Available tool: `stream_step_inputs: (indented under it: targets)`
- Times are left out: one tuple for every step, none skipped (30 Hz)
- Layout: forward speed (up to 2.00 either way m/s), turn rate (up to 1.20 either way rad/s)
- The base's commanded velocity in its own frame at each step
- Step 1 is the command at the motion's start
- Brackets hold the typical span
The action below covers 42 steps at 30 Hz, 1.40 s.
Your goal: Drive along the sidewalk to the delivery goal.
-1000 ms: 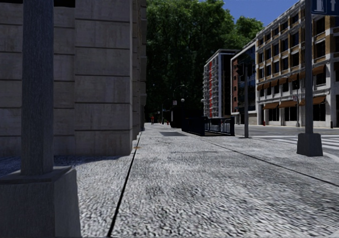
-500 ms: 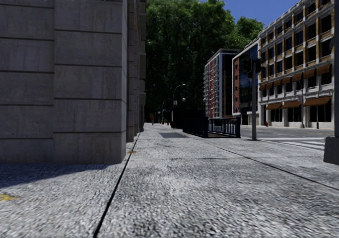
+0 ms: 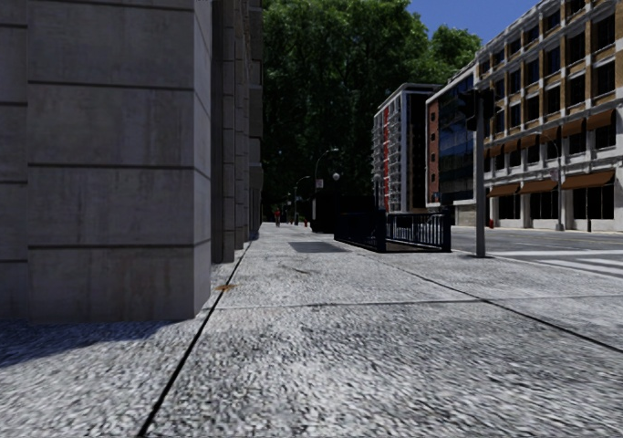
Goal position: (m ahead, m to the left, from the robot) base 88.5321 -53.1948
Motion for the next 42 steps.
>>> stream_step_inputs:
  targets:
    - [1.61,0.0]
    - [1.61,0.0]
    - [1.61,0.0]
    - [1.61,0.0]
    - [1.61,0.0]
    - [1.61,0.0]
    - [1.61,0.0]
    - [1.61,0.0]
    - [1.61,0.0]
    - [1.61,0.0]
    - [1.61,0.0]
    - [1.61,0.0]
    - [1.61,0.0]
    - [1.61,0.0]
    - [1.61,0.0]
    - [1.61,0.0]
    - [1.61,0.0]
    - [1.61,0.0]
    - [2.0,0.0]
    - [2.0,0.0]
    - [2.0,0.0]
    - [2.0,0.0]
    - [2.0,0.0]
    - [2.0,0.0]
    - [2.0,0.0]
    - [2.0,0.0]
    - [2.0,0.0]
    - [2.0,0.0]
    - [2.0,0.0]
    - [2.0,0.0]
    - [2.0,0.0]
    - [2.0,0.0]
    - [2.0,0.0]
    - [2.0,0.0]
    - [2.0,0.0]
    - [2.0,0.0]
    - [2.0,0.0]
    - [2.0,0.0]
    - [2.0,0.0]
    - [2.0,0.0]
    - [2.0,0.0]
    - [2.0,0.0]
